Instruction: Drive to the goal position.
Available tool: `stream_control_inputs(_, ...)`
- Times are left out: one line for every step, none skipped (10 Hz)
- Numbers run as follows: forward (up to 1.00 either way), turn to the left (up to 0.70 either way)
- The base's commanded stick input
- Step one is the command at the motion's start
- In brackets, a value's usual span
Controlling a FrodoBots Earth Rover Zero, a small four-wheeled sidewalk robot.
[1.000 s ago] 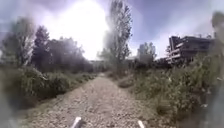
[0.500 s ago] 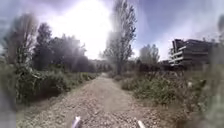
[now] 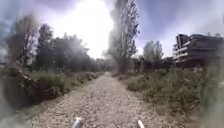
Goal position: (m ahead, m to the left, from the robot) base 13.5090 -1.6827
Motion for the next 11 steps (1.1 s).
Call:
stream_control_inputs(0.7,0.0)
stream_control_inputs(0.7,0.0)
stream_control_inputs(0.7,0.0)
stream_control_inputs(0.7,0.0)
stream_control_inputs(0.7,0.0)
stream_control_inputs(0.7,0.0)
stream_control_inputs(0.7,0.0)
stream_control_inputs(0.7,0.0)
stream_control_inputs(0.7,0.0)
stream_control_inputs(0.7,0.0)
stream_control_inputs(0.7,0.0)
